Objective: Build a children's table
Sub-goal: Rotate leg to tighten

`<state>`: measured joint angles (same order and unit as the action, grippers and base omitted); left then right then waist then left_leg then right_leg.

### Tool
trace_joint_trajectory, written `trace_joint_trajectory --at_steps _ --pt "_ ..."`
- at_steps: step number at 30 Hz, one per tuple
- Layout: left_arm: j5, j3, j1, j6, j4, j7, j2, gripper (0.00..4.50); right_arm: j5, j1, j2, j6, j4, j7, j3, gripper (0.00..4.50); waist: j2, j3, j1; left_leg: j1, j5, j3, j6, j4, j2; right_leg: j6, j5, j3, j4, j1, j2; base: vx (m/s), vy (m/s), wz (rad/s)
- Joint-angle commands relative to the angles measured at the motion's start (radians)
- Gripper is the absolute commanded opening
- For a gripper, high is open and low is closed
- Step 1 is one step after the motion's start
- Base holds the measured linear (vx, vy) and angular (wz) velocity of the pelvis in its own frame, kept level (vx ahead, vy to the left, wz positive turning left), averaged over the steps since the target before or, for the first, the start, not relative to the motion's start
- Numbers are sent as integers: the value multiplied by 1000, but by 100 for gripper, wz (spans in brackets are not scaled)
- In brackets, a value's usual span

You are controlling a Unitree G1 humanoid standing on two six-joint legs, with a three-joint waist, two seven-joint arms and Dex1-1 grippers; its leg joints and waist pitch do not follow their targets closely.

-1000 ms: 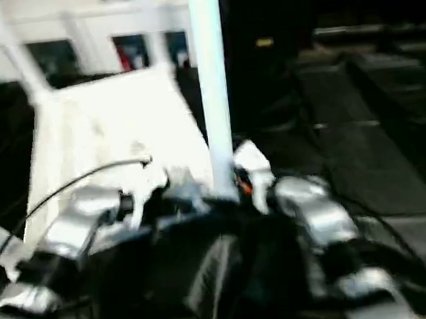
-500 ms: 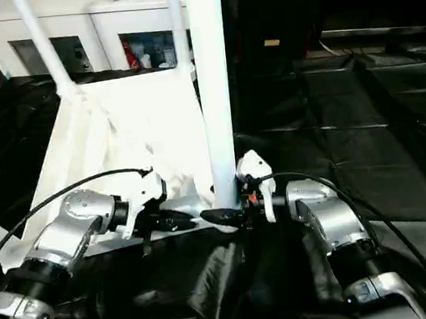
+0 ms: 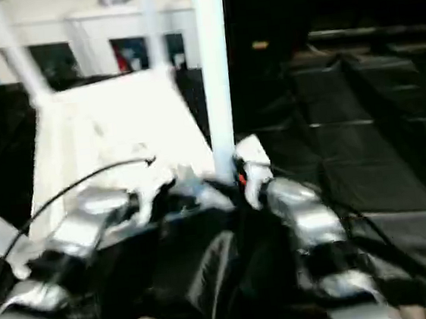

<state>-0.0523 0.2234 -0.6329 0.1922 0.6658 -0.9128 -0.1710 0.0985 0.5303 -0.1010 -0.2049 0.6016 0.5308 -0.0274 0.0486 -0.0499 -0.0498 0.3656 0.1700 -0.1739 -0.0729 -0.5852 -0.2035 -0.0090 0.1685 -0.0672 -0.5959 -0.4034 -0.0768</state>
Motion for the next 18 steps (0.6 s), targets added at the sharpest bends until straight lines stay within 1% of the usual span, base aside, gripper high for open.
trace_joint_trajectory --at_steps 1,2,3,4,5,6,7,8,9,10,13,14,15,16,17,18 --pt "8 -31 -77 -17 5 153 71 0 -26 7 105 1 90 -81 -71 265 -11 61 4 -9 292 7 5 72 -13 -156 407 35 92 43 -59 0 0 0" --pt "10 -36 -83 -26 9 174 86 0 -34 24 127 41 116 -109 -72 265 -3 62 5 -11 296 7 3 70 -13 -159 404 36 91 39 -60 0 0 0" --pt "13 -37 -84 -33 10 179 93 0 -46 30 134 59 125 -110 -81 265 -8 63 9 -9 294 7 4 70 -12 -162 389 34 91 42 -59 0 0 0" --pt "14 -37 -83 -36 9 176 97 0 -50 30 135 65 126 -90 -89 265 -8 63 9 -6 286 6 14 70 -13 -169 360 35 90 45 -58 0 0 0" --pt "15 -38 -81 -39 8 171 101 0 -59 27 137 75 125 -70 -98 265 -8 65 8 -6 278 5 25 68 -13 -177 329 36 86 45 -57 0 0 0" --pt "17 -35 -76 -41 3 155 104 0 -53 20 138 78 117 -29 -102 265 -8 67 8 -2 258 4 35 68 -13 -187 293 37 82 49 -56 0 0 0" --pt "18 -34 -72 -43 -1 146 104 0 -40 15 139 70 108 -1 -100 265 -8 67 7 -3 250 4 40 67 -13 -191 279 37 81 49 -56 0 0 0" --pt "19 -33 -71 -49 1 138 105 0 -23 11 142 58 100 31 -90 299 -8 67 7 -3 246 3 45 66 -13 -195 269 37 80 50 -56 0 0 0" --pt "22 -27 -65 -57 -4 116 99 0 -12 3 140 49 84 56 -86 319 -8 68 6 -2 238 3 52 66 -14 -201 257 37 78 51 -57 0 0 0" --pt "24 -22 -58 -64 -9 96 92 0 -7 -3 135 43 72 77 -88 332 -11 68 6 -1 232 2 58 65 -13 -203 255 37 79 52 -56 0 0 0" --pt "32 -8 -38 -76 -26 40 66 0 -8 -12 92 60 59 145 -125 342 -9 67 2 -2 236 2 64 66 -14 -199 277 35 81 53 -58 0 0 0" --pt "34 -2 -31 -80 -32 17 55 0 -7 -14 71 66 56 182 -138 370 -9 67 2 -2 239 2 64 66 -14 -199 283 35 81 53 -58 0 0 0" --pt "37 1 -24 -82 -40 -8 44 0 -13 -15 47 73 50 212 -147 379 -10 65 2 -1 247 3 62 67 -16 -197 299 35 82 53 -59 0 0 0" --pt "37 1 -24 -82 -40 -8 44 0 -13 -15 47 73 50 212 -147 383 -10 65 2 -1 247 3 62 67 -16 -197 299 35 82 53 -59 0 0 0" --pt "45 6 -13 -80 -55 -47 25 0 -12 -16 10 65 31 260 -153 388 -8 64 3 -3 256 3 59 69 -17 -197 309 35 83 51 -58 0 0 0" --pt "47 7 -10 -80 -60 -59 19 0 -10 -18 -2 63 20 280 -155 399 -9 65 2 -2 260 3 59 68 -18 -198 305 35 81 53 -57 0 0 0"
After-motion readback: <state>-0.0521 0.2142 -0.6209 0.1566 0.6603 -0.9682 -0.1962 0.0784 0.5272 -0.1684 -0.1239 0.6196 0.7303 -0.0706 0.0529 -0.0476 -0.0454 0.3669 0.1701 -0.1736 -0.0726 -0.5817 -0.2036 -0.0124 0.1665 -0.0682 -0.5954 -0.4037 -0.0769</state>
